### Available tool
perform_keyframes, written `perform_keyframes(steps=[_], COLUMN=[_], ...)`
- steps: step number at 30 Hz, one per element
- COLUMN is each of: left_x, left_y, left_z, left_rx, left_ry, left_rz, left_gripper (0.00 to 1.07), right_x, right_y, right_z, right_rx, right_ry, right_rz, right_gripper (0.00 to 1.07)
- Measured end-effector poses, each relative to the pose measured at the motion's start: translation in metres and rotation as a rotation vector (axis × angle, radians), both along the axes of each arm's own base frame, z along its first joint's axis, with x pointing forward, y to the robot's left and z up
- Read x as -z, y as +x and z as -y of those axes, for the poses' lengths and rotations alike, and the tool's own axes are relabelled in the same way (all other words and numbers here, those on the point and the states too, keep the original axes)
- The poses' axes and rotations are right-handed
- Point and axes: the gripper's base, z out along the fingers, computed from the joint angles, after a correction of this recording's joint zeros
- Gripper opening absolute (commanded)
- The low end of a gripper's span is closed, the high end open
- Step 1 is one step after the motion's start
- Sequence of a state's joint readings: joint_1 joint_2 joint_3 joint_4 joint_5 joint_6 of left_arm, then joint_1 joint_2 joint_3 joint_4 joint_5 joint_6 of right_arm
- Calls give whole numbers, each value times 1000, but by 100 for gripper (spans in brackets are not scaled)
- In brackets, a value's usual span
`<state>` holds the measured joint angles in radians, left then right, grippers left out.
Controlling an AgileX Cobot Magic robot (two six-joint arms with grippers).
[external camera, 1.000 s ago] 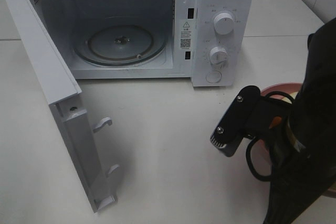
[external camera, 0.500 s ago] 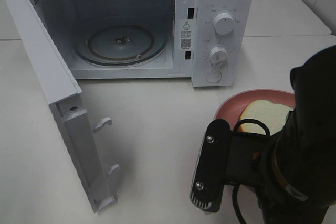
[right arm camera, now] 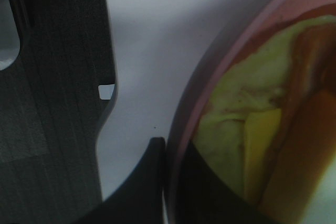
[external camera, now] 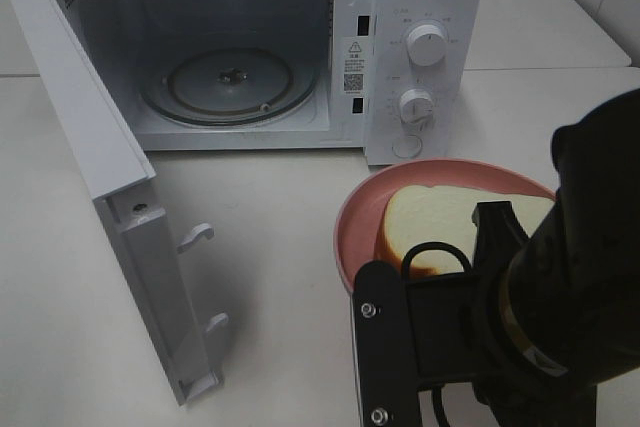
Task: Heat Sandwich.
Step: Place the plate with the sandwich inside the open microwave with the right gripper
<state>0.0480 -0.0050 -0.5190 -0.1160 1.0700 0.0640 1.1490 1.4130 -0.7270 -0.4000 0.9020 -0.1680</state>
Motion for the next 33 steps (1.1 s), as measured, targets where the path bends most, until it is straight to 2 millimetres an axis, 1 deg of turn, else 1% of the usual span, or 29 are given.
perform_keyframes(steps=[3,9,13,17,22,25,26,27,31,33], left_x=[0,0,0,0,0,0,0,0,0,0], left_y=[0,0,0,0,0,0,0,0,0,0], left_z=[0,0,0,0,0,0,0,0,0,0], left_rx=[0,0,0,0,0,0,0,0,0,0], left_ry=[0,0,0,0,0,0,0,0,0,0], left_rz=[0,0,0,0,0,0,0,0,0,0], left_gripper=[100,100,100,100,100,100,100,100,100,100], right_x=[0,0,0,0,-1,-3,-3,-2,-2,-1], right_y=[1,2,9,30,37,43,43,46,51,56], right_z=[-1,-4,-3,11,14,13,13,14,19,25], right_rx=[-97,-123,-140,-177,-220,-303,-303,-346,-391,-433], right_ry=[-18,7,20,-14,5,58,58,57,45,30], right_rz=[-4,5,14,8,7,13,13,4,-11,-25], right_gripper=[1,1,1,1,1,1,1,1,1,1])
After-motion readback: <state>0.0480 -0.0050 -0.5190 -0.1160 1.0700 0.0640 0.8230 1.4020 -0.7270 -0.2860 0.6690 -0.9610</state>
